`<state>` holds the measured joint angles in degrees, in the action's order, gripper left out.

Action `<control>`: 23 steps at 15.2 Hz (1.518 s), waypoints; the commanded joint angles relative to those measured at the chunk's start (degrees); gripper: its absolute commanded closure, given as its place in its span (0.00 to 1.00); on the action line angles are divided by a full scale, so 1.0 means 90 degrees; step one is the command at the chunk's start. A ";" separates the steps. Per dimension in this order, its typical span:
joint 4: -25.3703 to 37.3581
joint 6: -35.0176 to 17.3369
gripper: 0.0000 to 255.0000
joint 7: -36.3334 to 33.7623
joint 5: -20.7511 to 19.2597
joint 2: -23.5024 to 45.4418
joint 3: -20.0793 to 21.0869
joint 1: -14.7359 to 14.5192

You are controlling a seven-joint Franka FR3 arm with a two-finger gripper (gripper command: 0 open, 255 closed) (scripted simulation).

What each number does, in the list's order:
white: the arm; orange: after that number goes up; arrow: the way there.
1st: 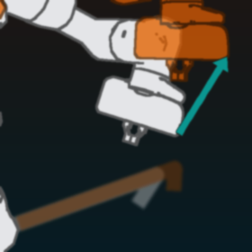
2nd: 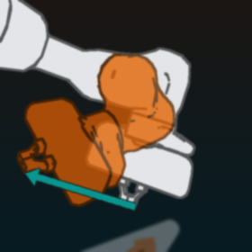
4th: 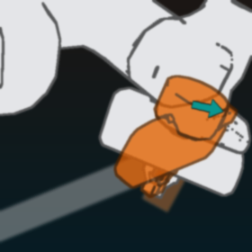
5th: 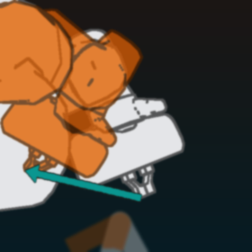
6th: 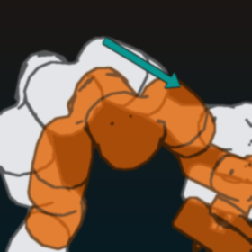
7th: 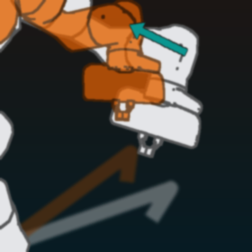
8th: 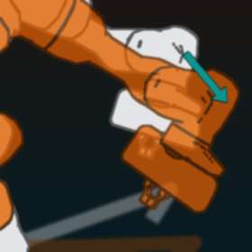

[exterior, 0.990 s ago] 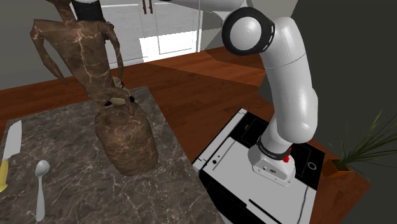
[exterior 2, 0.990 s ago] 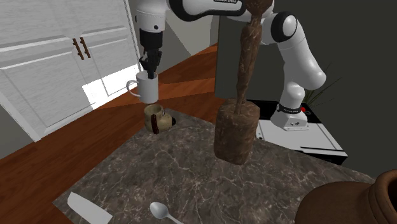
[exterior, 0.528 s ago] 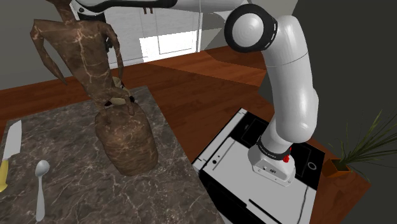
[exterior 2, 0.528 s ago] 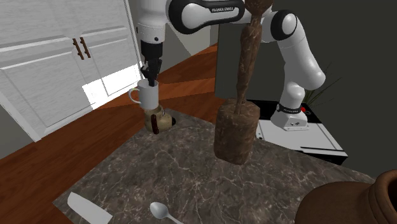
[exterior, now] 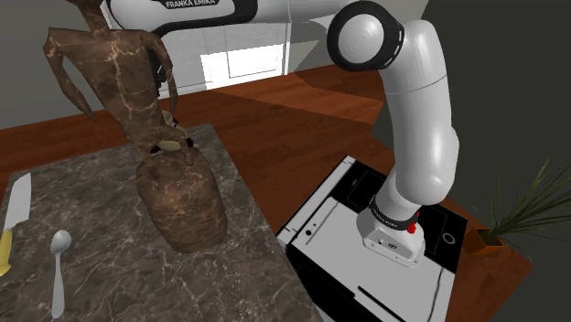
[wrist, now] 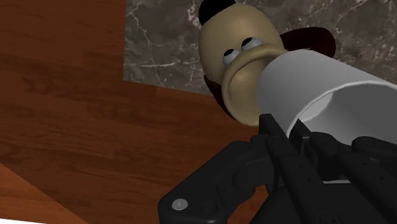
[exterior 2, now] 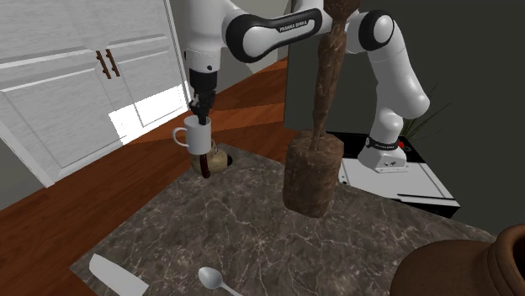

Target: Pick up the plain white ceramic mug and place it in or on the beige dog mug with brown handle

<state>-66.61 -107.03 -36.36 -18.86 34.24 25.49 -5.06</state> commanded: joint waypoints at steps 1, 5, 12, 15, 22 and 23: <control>-0.0195 -0.0159 1.00 -0.0026 -0.0007 0.0017 -0.0006 0.0026; -0.0270 -0.0231 1.00 -0.0038 -0.0014 0.0017 -0.0006 0.0039; -0.0291 -0.0242 0.00 -0.0046 -0.0013 0.0006 -0.0001 0.0042; -0.0271 -0.0232 0.00 -0.0039 -0.0015 0.0017 -0.0004 0.0041; 0.0293 0.0465 0.00 0.0043 0.0060 -0.0139 0.0045 -0.0039; 0.0294 0.0465 0.00 0.0043 0.0060 -0.0139 0.0045 -0.0039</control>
<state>-64.11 -102.98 -35.99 -18.32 32.97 25.89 -5.37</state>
